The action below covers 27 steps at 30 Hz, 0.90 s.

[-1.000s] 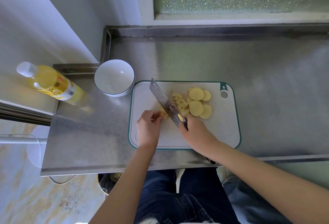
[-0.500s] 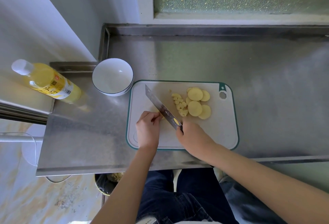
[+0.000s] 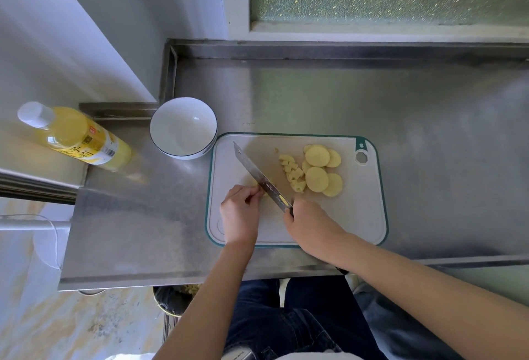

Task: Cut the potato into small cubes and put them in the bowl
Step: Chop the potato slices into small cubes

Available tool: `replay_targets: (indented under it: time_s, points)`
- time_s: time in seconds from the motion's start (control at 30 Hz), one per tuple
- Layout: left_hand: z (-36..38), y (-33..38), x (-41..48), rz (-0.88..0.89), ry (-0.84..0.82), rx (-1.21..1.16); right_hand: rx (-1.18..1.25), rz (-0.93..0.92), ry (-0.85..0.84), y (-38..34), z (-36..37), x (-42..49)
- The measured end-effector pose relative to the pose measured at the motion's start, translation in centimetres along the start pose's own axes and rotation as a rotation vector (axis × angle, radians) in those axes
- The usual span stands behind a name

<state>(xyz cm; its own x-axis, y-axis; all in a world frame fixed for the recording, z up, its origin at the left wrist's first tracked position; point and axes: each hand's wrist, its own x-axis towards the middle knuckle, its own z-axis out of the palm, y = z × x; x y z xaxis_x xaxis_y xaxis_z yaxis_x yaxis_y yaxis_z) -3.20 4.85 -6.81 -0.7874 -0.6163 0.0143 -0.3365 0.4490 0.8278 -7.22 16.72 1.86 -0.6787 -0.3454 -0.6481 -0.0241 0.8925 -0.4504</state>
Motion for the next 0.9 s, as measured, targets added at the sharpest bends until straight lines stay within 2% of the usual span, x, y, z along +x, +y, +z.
replay_targets:
  time_s: [0.27,0.63,0.9]
  points:
    - [-0.1,-0.1,0.2,-0.004,-0.018,-0.008,-0.018,0.002,0.009,0.4,1.1,0.8]
    - [-0.1,0.5,-0.2,-0.015,-0.036,0.009,0.102,-0.007,0.016,1.4,0.9,1.4]
    - [-0.3,1.1,0.0,-0.091,-0.162,0.036,0.180,-0.073,0.045,2.6,-0.4,1.1]
